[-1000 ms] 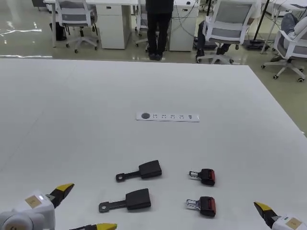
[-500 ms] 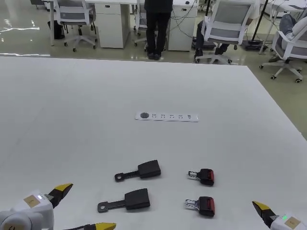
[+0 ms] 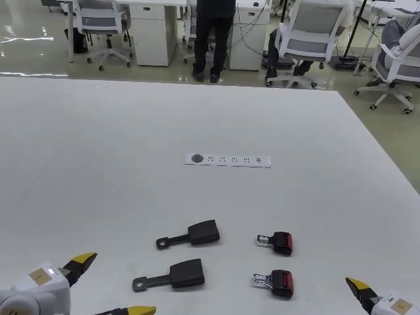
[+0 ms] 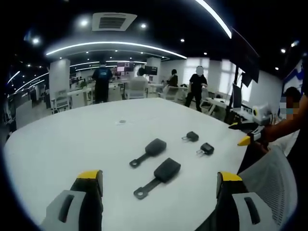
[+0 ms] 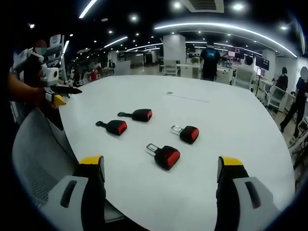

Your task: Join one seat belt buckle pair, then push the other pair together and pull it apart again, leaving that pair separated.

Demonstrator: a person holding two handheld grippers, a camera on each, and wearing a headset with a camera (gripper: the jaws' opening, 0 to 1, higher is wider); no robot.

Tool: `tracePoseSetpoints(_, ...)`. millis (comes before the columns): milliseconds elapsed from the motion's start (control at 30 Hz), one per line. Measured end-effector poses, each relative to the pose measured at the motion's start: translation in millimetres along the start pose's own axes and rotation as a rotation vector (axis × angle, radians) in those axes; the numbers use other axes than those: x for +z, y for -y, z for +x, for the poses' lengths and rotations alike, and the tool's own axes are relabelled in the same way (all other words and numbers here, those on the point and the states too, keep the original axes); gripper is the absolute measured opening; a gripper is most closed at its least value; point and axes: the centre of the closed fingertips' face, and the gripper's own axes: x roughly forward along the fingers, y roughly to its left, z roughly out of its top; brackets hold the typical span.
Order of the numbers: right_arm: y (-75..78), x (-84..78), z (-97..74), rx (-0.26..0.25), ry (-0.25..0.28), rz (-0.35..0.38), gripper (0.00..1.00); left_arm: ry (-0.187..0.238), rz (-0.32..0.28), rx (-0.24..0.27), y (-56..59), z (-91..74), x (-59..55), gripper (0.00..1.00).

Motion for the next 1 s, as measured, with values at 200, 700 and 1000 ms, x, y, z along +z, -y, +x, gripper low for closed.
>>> tracePoseSetpoints(200,1.2,1.7,-0.7,-0.004,0.004,-0.001,0.98,0.001,0.003,-0.002,-0.3,2.4,1.6,1.0)
tracePoseSetpoints(700,4.5,1.2,0.5,-0.002,-0.008,-0.008,0.98,-0.016,0.004,-0.013,-1.2,3.5,-2.8,1.0)
tracePoseSetpoints(1000,8.2,2.8,5.9,0.003,-0.013,-0.018,0.98,-0.022,0.014,-0.028,-0.2,10.5,-1.9,1.0)
